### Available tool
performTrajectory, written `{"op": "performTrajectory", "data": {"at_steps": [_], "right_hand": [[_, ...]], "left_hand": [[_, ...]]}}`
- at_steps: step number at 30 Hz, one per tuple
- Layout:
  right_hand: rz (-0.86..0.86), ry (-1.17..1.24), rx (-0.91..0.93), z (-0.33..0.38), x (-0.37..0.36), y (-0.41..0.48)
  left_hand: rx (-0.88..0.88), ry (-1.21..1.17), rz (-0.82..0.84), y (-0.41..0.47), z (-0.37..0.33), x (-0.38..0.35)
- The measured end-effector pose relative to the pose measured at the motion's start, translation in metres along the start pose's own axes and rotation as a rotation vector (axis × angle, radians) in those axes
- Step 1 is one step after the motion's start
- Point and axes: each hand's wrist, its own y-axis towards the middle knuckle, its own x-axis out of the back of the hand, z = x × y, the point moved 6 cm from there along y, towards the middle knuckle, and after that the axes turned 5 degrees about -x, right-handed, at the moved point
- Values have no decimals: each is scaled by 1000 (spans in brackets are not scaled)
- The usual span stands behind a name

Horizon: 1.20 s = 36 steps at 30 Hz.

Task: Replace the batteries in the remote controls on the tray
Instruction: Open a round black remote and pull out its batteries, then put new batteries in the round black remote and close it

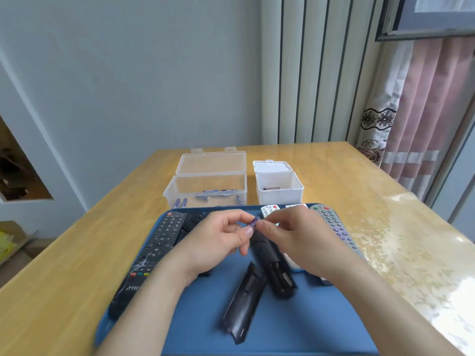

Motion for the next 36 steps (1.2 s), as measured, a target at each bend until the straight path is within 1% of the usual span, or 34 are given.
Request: {"op": "performTrajectory", "data": {"at_steps": [2,4,5,7,9,11,12,13,14,16,17,18,20,23,25,27,28,30,32,34,36], "right_hand": [[-18,200,-51,-2,5,4],[-37,463,-135,-7,10,11],[-64,541,-164,-10,14,16],[-143,543,-177,-16,24,28],[-219,527,-185,-19,36,42],[-232,601,-197,-24,45,59],[-238,599,-201,-27,47,66],[-261,518,-190,-32,50,77],[-289,372,-169,-36,52,89],[-322,94,-149,-42,57,98],[-299,17,-158,-45,56,104],[-260,-31,-174,-48,54,110],[-208,-112,-197,-50,51,116],[-226,-122,-149,-43,55,118],[-236,-100,-87,-31,57,122],[-178,-76,-29,-12,53,130],[-120,-64,-2,0,47,136],[37,-86,35,22,32,146],[204,-173,68,40,10,155],[350,-294,93,54,-16,162],[473,-436,109,60,-37,167]], "left_hand": [[-16,54,-24,9,-6,0],[5,160,-26,23,-14,2],[8,210,-31,32,-19,2],[-3,264,-78,51,-30,1],[-49,256,-173,73,-38,0],[-84,214,-265,97,-40,0],[-91,217,-292,110,-38,-1],[-97,238,-316,125,-38,-3],[-96,279,-329,139,-34,-3],[-78,367,-288,160,-32,-16],[-57,392,-252,169,-28,-22],[-32,390,-217,177,-22,-25],[6,298,-187,185,-13,-26],[-31,124,-242,180,-12,-6],[-72,123,-303,170,-12,22],[-41,215,-351,155,-8,59],[5,316,-363,147,-4,80],[120,584,-297,134,11,115],[241,791,-208,124,28,139],[357,914,-147,116,41,153],[423,995,-63,113,46,154]]}}
